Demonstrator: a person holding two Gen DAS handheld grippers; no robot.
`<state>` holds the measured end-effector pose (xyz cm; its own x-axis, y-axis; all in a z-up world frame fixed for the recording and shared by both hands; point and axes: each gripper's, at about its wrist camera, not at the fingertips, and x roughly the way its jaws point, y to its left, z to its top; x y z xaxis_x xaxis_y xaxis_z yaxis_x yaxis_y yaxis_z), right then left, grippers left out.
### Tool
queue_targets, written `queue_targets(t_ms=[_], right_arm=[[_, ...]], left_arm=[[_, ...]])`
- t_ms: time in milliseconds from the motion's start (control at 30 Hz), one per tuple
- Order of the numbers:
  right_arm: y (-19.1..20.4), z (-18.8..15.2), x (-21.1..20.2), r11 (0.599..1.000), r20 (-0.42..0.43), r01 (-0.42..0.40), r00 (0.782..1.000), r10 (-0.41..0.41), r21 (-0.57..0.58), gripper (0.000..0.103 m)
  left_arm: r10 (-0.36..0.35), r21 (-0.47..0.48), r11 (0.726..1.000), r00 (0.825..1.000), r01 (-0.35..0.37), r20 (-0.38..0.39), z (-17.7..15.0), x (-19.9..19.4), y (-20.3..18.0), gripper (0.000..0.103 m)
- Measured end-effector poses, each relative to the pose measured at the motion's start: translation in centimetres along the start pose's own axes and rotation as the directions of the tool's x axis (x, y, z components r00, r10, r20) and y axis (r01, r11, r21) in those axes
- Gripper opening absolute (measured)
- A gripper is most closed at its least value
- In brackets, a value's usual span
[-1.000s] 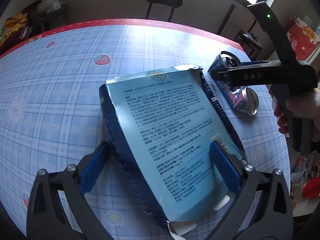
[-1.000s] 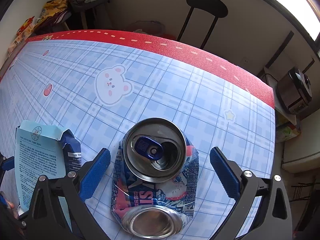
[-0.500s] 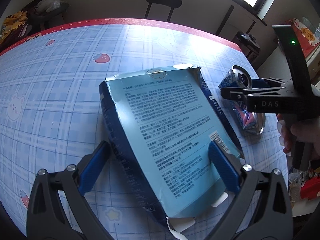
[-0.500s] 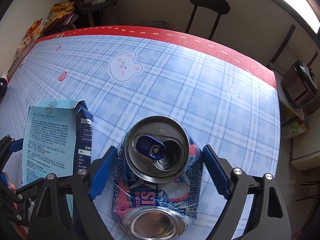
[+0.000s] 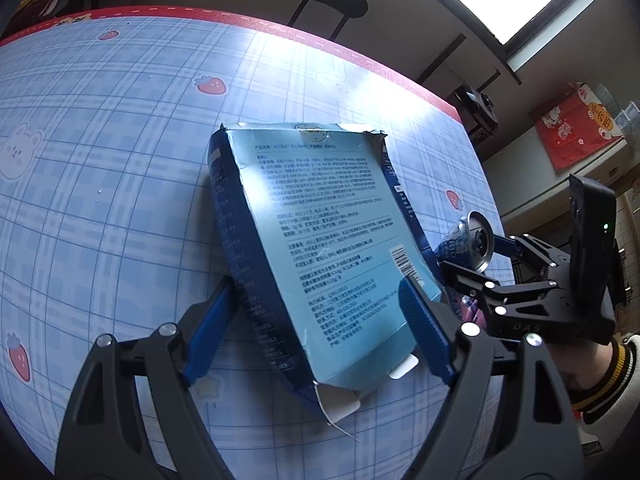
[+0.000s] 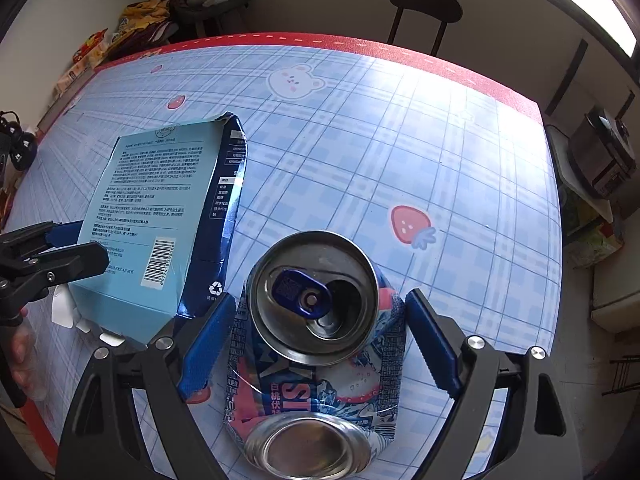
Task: Collect trash
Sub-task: 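Close the left tool on the blue snack box while the right closes on the crushed can, then lift the snack box with the left tool while the right carries the can over the bin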
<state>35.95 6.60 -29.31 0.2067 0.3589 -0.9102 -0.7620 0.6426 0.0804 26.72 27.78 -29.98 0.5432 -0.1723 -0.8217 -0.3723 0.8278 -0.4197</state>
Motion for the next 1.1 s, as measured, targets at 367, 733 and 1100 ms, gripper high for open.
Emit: queue_targets(t_ms=[367, 733, 1100], right_arm=[[2.2, 0.6, 0.7, 0.999, -0.023, 0.021, 0.999, -0.022, -0.033, 0.084], [2.2, -0.1, 0.3, 1.0, -0.031, -0.006, 1.0, 0.006, -0.015, 0.084], [-0.2, -3.4, -3.7, 0.995, 0.025, -0.026, 0.999, 0.023, 0.1, 0.084]], left_arm=[[-0.168, -0.243, 0.956, 0.986, 0.164, 0.003, -0.9, -1.5, 3.8, 0.063], [-0.29, -0.25, 0.931, 0.955, 0.266, -0.063, -3.6, -1.5, 3.6, 0.048], [-0.221, -0.147, 0.966, 0.975, 0.214, -0.036, -4.4, -5.2, 1.3, 0.039]])
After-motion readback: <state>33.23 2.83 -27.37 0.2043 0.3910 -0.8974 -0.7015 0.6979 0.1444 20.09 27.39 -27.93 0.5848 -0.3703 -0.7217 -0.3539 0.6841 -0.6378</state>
